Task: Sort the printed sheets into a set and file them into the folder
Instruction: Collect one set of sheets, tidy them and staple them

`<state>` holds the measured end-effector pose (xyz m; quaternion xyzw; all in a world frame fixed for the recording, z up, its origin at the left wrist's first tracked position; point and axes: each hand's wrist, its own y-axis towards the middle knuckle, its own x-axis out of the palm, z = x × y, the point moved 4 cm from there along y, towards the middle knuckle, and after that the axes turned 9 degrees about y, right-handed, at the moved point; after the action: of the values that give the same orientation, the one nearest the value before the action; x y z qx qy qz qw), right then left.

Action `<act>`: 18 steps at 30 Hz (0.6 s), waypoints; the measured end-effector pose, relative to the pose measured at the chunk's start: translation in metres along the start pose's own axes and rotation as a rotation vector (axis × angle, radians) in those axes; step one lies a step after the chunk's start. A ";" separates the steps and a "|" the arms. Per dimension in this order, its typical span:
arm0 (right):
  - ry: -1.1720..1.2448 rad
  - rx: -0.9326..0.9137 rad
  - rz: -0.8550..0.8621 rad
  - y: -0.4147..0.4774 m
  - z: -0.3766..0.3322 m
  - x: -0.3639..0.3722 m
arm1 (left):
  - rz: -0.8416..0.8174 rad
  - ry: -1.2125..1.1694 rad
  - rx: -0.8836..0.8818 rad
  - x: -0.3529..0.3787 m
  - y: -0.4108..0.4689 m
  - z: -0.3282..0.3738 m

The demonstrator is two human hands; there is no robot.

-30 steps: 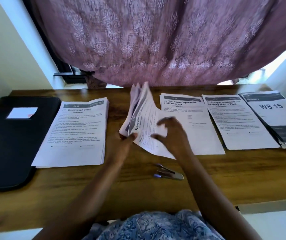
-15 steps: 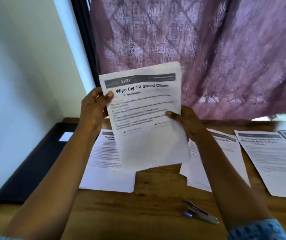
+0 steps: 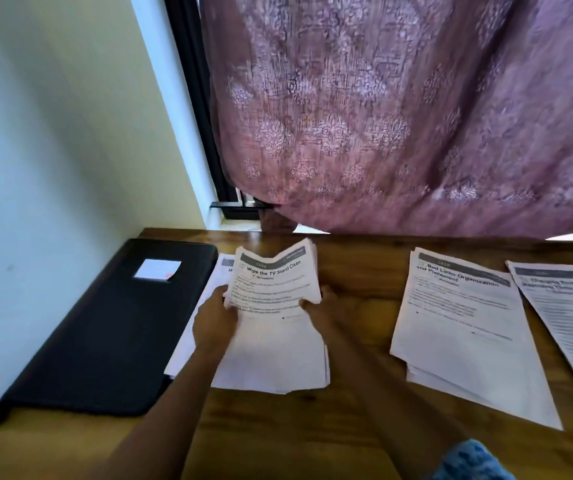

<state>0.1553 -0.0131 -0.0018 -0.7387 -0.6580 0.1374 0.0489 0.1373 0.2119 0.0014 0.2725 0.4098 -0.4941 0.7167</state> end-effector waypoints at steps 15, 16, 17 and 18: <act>-0.691 -0.132 0.350 -0.024 -0.007 -0.181 | -0.107 -0.023 0.404 0.060 -0.054 0.158; -0.689 -0.122 0.385 -0.023 -0.002 -0.206 | -0.172 0.019 0.471 0.080 -0.062 0.180; -0.694 -0.111 0.404 -0.021 0.003 -0.228 | -0.203 0.102 0.547 0.098 -0.070 0.199; -0.709 -0.101 0.405 -0.019 0.009 -0.249 | -0.230 0.182 0.604 0.119 -0.076 0.217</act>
<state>0.1108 -0.2569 0.0286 -0.7618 -0.4812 0.3579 -0.2451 0.1562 -0.0462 0.0126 0.4677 0.3355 -0.6444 0.5034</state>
